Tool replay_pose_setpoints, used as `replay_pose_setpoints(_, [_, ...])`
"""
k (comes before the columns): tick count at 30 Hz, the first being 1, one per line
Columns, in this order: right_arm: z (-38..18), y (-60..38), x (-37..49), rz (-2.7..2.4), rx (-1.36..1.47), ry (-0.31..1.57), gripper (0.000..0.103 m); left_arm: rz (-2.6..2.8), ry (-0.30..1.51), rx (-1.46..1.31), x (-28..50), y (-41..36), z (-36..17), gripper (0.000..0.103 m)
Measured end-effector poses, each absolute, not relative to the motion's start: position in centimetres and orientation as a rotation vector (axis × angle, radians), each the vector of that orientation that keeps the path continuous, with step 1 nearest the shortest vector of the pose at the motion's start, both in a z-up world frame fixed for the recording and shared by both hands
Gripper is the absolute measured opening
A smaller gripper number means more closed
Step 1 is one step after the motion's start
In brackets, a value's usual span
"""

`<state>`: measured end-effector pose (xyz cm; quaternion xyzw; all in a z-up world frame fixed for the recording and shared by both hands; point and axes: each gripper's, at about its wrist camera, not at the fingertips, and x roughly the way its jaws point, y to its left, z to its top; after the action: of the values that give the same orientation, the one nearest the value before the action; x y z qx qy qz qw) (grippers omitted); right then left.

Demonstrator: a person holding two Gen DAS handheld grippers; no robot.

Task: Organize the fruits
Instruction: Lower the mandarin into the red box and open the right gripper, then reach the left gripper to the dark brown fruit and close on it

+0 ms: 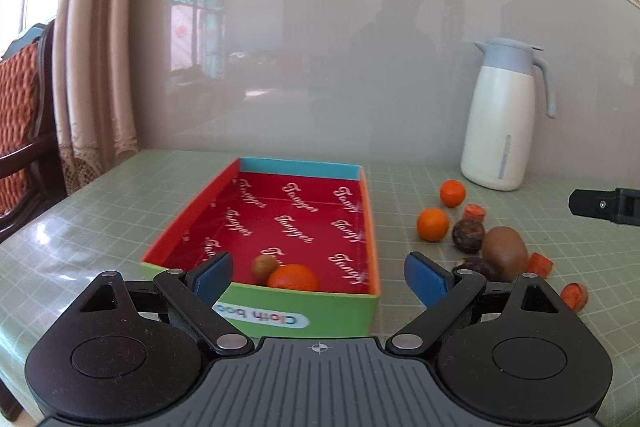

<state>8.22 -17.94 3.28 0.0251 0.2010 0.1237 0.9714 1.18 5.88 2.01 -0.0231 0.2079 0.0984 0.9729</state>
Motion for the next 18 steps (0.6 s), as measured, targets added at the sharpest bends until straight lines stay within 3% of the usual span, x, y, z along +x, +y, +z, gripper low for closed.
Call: replay_pose_setpoints(18, [2.1, -30.5, 6.0, -0.083, 0.258, 0.412, 0.103, 0.031, 0.489, 0.066, 4.8, -2.0, 0.4, 0.092])
